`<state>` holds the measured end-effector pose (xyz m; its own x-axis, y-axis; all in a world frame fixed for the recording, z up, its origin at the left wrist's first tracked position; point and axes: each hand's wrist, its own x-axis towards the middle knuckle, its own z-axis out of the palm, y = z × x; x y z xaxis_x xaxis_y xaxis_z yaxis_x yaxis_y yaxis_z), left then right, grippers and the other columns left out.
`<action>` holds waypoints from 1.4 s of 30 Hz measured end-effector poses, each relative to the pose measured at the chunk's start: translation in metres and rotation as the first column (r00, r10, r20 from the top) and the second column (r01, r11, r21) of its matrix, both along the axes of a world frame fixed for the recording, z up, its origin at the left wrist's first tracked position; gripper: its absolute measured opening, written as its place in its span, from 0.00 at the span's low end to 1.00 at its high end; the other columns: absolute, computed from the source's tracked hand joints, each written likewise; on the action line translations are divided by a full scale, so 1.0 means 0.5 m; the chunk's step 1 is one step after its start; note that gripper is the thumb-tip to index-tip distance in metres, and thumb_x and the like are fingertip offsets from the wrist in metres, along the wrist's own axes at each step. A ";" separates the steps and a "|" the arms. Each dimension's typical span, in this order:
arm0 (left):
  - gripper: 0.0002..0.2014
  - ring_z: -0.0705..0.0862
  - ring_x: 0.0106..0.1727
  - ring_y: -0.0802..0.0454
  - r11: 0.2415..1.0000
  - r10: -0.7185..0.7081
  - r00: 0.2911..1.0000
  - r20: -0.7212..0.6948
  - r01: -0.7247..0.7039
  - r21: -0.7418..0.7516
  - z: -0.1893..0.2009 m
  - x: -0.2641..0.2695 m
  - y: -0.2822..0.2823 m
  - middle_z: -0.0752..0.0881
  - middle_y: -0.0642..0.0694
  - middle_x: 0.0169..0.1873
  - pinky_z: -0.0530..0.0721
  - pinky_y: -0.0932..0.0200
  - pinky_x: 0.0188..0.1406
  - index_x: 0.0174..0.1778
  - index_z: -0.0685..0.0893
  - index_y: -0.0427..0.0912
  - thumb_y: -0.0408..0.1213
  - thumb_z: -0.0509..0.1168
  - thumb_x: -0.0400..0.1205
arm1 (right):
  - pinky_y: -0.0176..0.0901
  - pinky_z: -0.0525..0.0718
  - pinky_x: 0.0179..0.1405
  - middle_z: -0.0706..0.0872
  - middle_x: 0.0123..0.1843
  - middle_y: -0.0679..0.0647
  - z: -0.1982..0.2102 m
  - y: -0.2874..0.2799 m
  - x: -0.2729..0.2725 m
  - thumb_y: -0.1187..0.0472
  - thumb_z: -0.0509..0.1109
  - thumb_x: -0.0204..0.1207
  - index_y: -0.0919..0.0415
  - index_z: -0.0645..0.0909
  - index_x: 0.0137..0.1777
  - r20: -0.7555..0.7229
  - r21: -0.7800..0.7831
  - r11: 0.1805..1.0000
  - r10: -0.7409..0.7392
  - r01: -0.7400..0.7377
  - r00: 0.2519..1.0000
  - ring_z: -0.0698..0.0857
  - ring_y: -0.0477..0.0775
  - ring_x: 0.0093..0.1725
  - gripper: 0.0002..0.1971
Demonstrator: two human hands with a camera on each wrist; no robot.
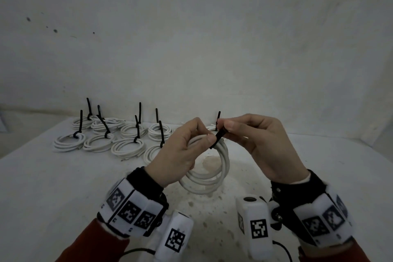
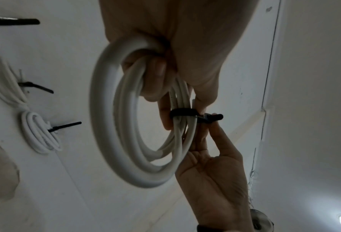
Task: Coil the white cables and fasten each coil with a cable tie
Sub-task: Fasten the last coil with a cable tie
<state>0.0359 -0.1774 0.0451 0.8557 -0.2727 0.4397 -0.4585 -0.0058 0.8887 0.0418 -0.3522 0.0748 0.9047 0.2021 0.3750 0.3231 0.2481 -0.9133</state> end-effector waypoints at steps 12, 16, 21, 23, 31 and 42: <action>0.11 0.71 0.24 0.64 0.979 0.091 0.967 0.237 -0.130 0.154 -0.005 0.007 0.011 0.79 0.56 0.27 0.68 0.71 0.27 0.39 0.77 0.43 0.47 0.66 0.79 | 0.45 0.87 0.44 0.84 0.39 0.59 0.004 0.003 -0.001 0.71 0.71 0.66 0.53 0.74 0.73 -0.116 0.140 0.985 0.119 -0.103 0.986 0.90 0.58 0.44 0.33; 0.12 0.75 0.31 0.58 0.972 0.099 0.956 0.277 -0.152 0.177 -0.009 0.008 0.011 0.81 0.53 0.31 0.72 0.62 0.33 0.39 0.78 0.48 0.53 0.63 0.77 | 0.44 0.87 0.41 0.77 0.32 0.57 0.002 0.007 0.002 0.73 0.69 0.68 0.54 0.77 0.70 -0.190 0.215 0.969 0.165 -0.123 0.968 0.89 0.57 0.42 0.30; 0.10 0.76 0.32 0.59 0.970 0.093 0.950 0.297 -0.155 0.190 -0.012 0.008 0.007 0.82 0.55 0.30 0.72 0.63 0.34 0.39 0.78 0.48 0.51 0.64 0.77 | 0.42 0.87 0.40 0.81 0.30 0.56 -0.003 0.008 0.009 0.77 0.67 0.71 0.60 0.80 0.64 -0.230 0.225 0.969 0.153 -0.100 0.961 0.89 0.55 0.38 0.23; 0.11 0.74 0.29 0.61 0.950 0.137 0.931 0.338 -0.219 0.220 -0.011 0.010 0.012 0.81 0.55 0.28 0.70 0.66 0.31 0.38 0.78 0.47 0.51 0.65 0.78 | 0.42 0.87 0.39 0.83 0.34 0.58 -0.005 0.013 0.008 0.72 0.72 0.68 0.65 0.80 0.55 -0.212 0.153 0.988 0.053 -0.020 0.976 0.88 0.55 0.37 0.16; 0.11 0.77 0.33 0.59 0.739 0.184 0.679 0.710 -0.572 0.355 0.004 0.012 0.042 0.80 0.58 0.35 0.75 0.68 0.31 0.44 0.76 0.46 0.51 0.59 0.79 | 0.39 0.83 0.27 0.84 0.29 0.58 -0.002 0.025 -0.004 0.47 0.73 0.66 0.64 0.85 0.32 -0.407 -0.117 0.975 0.127 -0.189 0.905 0.81 0.51 0.26 0.17; 0.07 0.83 0.30 0.51 0.598 0.074 0.515 0.854 -0.708 0.375 0.001 0.029 0.061 0.84 0.54 0.44 0.79 0.56 0.20 0.46 0.73 0.50 0.49 0.60 0.82 | 0.36 0.80 0.22 0.78 0.25 0.52 -0.008 0.039 -0.007 0.55 0.68 0.73 0.67 0.87 0.40 -0.534 0.006 0.978 0.178 -0.207 0.826 0.78 0.48 0.23 0.14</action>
<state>0.0502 -0.1470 0.0456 0.4217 -0.4503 0.7870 -0.6611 -0.7467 -0.0730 0.0384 -0.3329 0.0710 0.9020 0.3989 -0.1654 -0.2630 0.2037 -0.9430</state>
